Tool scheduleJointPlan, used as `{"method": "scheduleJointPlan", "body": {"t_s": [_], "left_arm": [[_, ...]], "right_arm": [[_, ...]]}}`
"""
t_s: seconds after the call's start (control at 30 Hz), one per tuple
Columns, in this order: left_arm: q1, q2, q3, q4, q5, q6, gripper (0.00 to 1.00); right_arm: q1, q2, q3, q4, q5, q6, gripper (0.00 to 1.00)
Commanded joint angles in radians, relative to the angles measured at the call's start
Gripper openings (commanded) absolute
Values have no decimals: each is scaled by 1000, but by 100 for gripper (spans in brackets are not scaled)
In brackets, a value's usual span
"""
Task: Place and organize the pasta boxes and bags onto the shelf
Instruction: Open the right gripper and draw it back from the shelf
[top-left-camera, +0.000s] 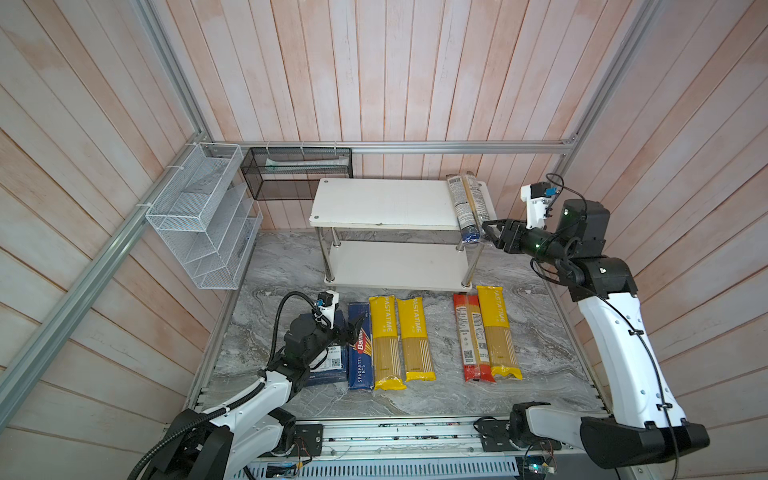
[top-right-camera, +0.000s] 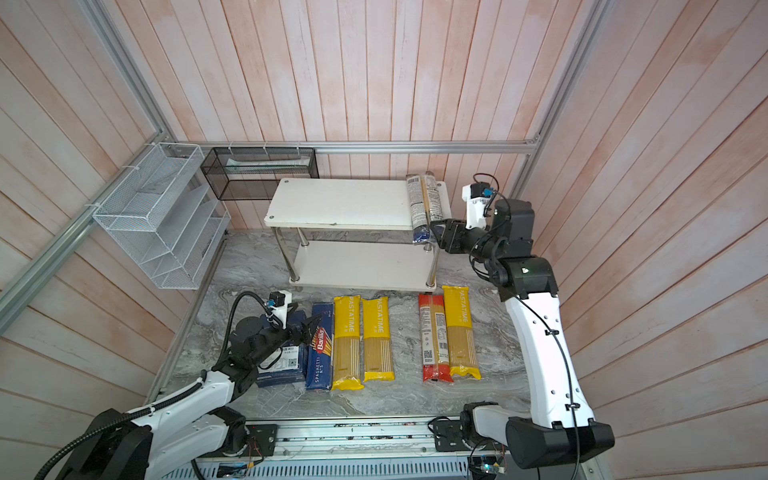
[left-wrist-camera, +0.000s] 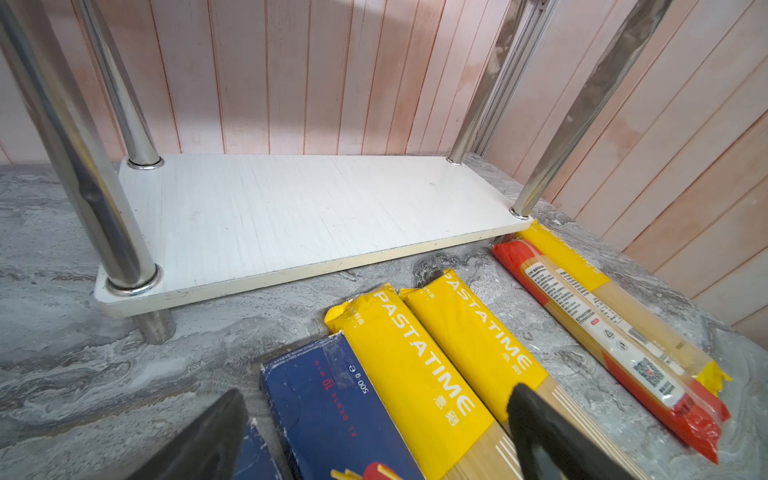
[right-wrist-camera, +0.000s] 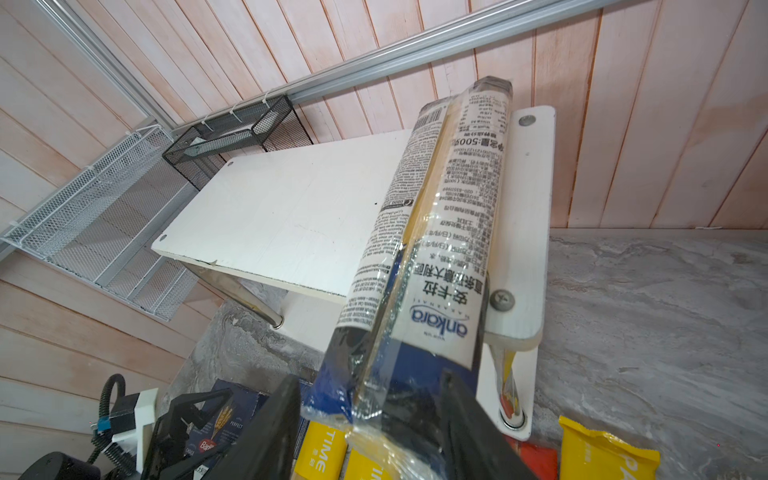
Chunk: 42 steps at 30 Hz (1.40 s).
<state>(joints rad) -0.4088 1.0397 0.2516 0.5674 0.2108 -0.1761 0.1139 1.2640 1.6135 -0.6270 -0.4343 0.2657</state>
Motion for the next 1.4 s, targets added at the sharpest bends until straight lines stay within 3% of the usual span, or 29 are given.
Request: {"method": "scheduleJointPlan", "body": {"t_s": [0.0, 0.17, 0.4, 0.63, 1.0, 1.17, 1.37], "left_arm": [[-5, -10, 22, 1, -5, 20, 100], [-4, -10, 24, -4, -5, 23, 100], [-5, -20, 18, -1, -10, 20, 100], [-5, -13, 23, -5, -5, 19, 100], [-5, -10, 25, 1, 14, 15, 100], [-5, 6, 26, 2, 7, 20, 100], [-6, 8, 32, 2, 39, 13, 100]], "right_arm": [[4, 26, 89, -74, 78, -37, 54], [-10, 15, 94, -39, 210, -43, 57], [-53, -70, -42, 43, 248, -4, 58], [-176, -139, -219, 99, 89, 59, 61], [-200, -356, -592, 242, 140, 125, 62], [-199, -449, -818, 339, 113, 187, 62], [-194, -482, -925, 314, 42, 162, 67]]}}
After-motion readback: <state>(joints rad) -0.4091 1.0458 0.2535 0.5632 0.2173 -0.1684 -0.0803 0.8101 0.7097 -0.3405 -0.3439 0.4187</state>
